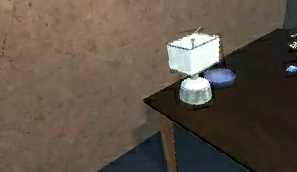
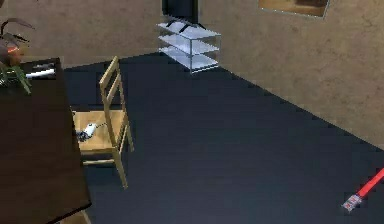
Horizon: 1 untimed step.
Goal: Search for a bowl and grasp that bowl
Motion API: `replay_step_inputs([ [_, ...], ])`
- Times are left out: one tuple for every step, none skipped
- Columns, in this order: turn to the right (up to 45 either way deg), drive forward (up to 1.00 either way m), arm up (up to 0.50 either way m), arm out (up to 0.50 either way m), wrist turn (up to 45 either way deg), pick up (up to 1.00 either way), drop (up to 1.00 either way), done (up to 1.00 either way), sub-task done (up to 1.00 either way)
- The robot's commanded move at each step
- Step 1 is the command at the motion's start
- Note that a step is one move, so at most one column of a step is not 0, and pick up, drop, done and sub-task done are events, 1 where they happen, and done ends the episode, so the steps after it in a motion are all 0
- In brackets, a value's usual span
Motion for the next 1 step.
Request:
replay_step_inputs([
  [-45.0, 0.0, 0.0, 0.0, 0.0, 0.0, 0.0, 0.0, 0.0],
])
